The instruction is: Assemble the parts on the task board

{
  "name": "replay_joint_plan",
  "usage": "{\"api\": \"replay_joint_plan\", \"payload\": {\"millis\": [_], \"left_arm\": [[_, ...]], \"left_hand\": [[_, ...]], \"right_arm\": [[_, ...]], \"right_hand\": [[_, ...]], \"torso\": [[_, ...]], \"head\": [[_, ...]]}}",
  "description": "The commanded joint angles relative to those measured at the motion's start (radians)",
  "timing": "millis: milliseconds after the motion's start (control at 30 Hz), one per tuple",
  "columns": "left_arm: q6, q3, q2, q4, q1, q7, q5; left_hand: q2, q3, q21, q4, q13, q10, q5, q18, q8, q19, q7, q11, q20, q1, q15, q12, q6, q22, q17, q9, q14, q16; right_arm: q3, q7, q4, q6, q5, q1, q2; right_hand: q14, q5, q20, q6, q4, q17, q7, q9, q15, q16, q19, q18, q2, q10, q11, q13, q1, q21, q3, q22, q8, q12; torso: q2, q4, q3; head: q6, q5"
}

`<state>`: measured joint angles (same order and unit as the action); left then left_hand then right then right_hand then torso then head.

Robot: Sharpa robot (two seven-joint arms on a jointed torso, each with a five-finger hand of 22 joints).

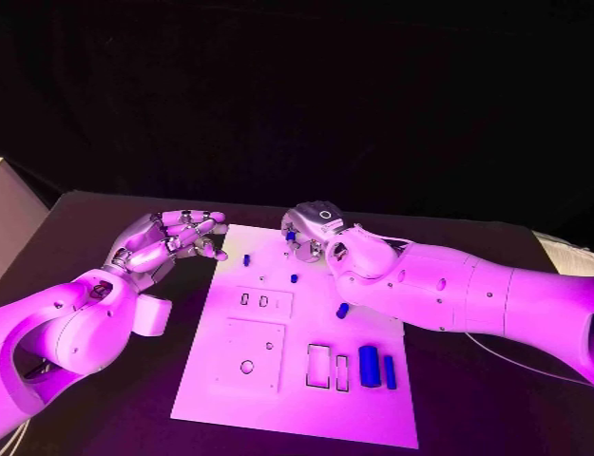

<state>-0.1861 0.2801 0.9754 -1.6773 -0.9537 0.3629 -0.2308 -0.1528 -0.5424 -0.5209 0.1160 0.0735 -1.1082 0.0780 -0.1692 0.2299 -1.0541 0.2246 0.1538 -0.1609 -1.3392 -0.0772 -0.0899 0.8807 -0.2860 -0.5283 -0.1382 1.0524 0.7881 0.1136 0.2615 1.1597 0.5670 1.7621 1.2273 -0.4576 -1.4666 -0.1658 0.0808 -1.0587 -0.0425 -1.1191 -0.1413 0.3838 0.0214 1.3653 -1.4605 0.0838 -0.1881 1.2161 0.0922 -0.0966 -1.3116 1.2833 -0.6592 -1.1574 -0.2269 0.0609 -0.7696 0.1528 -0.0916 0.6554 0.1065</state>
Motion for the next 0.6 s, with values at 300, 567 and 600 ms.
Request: {"api": "replay_joint_plan", "payload": {"millis": [300,567,600], "left_arm": [[0.018,0.001,0.0,0.002,0.0,0.004,-0.003],[0.019,0.001,0.0,0.003,0.0,0.004,-0.003],[0.019,0.001,0.0,0.003,0.0,0.003,-0.003]], "left_hand": [[0.001,-0.004,-0.006,0.0,-0.001,0.005,-0.005,-0.007,-0.006,0.007,0.004,0.001,-0.001,0.004,0.0,0.003,-0.006,-0.001,-0.001,0.001,-0.01,0.005],[0.0,-0.004,-0.01,0.0,-0.001,0.006,-0.005,-0.007,-0.007,0.01,0.005,0.001,-0.001,0.004,-0.001,0.004,-0.008,-0.004,-0.001,0.002,-0.011,0.007],[0.0,-0.004,-0.01,0.0,-0.001,0.006,-0.005,-0.007,-0.007,0.01,0.005,0.001,-0.001,0.004,-0.001,0.004,-0.008,-0.004,-0.001,0.002,-0.011,0.007]], "right_arm": [[0.004,0.013,0.017,-0.017,0.013,-0.011,-0.018],[0.004,0.013,0.019,-0.019,0.014,-0.012,-0.021],[0.004,0.013,0.02,-0.02,0.014,-0.012,-0.021]], "right_hand": [[-0.018,-0.004,0.001,-0.006,-0.006,-0.004,0.003,0.002,-0.005,0.002,0.004,-0.005,0.002,0.03,-0.024,-0.034,-0.002,0.004,-0.002,-0.004,-0.008,0.008],[-0.018,-0.004,0.0,-0.008,-0.007,-0.005,0.004,0.003,-0.005,0.003,0.003,-0.005,0.002,0.033,-0.024,-0.035,-0.003,0.006,-0.002,-0.007,-0.01,0.008],[-0.018,-0.004,0.0,-0.008,-0.007,-0.005,0.004,0.003,-0.005,0.003,0.003,-0.005,0.002,0.033,-0.024,-0.035,-0.003,0.006,-0.002,-0.007,-0.01,0.008]], "torso": [[-0.002,0.0004,-0.0009],[-0.002,0.0027,-0.0028],[-0.002,0.0028,-0.0028]], "head": [[0.001,0.0],[0.002,0.001],[0.002,0.001]]}}
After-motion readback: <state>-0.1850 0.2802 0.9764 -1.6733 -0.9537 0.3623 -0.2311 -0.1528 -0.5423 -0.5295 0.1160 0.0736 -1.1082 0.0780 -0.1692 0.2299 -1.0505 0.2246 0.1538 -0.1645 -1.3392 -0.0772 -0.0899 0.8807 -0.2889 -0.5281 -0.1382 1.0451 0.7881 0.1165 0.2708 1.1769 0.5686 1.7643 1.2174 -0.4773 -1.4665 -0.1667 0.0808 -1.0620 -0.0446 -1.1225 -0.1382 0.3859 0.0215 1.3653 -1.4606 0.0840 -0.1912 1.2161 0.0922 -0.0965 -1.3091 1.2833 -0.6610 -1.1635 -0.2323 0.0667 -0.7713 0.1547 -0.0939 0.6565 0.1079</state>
